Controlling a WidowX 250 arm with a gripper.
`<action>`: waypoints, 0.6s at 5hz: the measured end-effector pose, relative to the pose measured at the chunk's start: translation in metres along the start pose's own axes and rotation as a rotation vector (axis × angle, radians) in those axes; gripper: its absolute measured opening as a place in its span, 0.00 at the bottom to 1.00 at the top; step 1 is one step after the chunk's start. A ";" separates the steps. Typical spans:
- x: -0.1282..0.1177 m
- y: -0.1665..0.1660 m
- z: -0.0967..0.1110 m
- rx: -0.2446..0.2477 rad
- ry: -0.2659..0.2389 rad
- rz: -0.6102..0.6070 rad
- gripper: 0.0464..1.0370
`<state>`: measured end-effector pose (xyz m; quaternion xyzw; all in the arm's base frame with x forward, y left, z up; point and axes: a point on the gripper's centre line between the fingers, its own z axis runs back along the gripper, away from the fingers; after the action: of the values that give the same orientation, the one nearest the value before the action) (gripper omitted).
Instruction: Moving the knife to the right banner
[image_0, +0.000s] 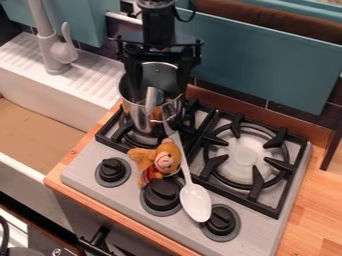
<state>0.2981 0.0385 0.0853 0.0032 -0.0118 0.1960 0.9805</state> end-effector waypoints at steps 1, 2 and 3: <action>-0.011 0.003 0.002 0.011 0.040 -0.011 0.96; -0.020 0.002 0.002 0.022 0.041 -0.008 0.96; -0.026 0.001 0.001 0.030 0.063 -0.015 0.96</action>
<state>0.2741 0.0293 0.0858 0.0119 0.0219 0.1889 0.9817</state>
